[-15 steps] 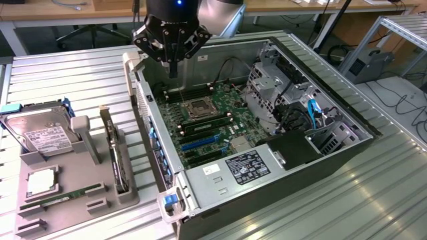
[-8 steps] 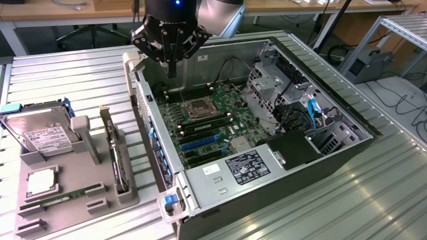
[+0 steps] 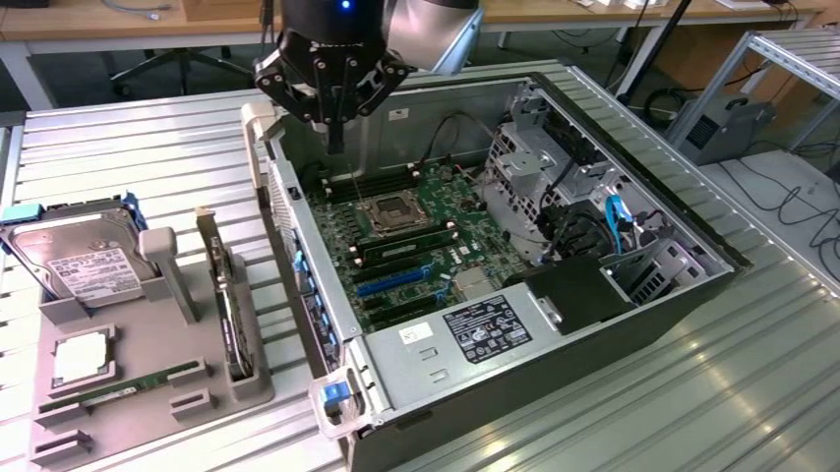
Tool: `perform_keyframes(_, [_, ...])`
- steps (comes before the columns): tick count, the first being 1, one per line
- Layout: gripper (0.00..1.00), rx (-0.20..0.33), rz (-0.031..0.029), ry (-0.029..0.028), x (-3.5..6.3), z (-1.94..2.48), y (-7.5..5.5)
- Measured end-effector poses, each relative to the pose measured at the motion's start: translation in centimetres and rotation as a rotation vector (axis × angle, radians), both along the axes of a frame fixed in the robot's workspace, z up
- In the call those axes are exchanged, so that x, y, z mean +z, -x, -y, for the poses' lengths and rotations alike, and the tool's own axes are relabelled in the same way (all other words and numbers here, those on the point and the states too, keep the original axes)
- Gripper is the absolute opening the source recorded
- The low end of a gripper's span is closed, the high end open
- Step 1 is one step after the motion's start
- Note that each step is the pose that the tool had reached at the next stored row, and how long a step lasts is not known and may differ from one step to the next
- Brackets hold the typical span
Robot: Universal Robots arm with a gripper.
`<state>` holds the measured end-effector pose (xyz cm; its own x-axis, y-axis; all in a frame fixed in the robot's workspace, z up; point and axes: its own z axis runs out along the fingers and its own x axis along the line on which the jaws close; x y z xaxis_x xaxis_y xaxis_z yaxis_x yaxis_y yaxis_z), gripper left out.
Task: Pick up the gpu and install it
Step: 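Reach for the gpu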
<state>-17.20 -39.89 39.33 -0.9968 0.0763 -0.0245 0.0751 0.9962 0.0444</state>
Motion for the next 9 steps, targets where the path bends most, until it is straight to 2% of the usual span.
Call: perform_keyframes(9, [0.11,0.0,0.0,0.0,0.0,0.0,0.3])
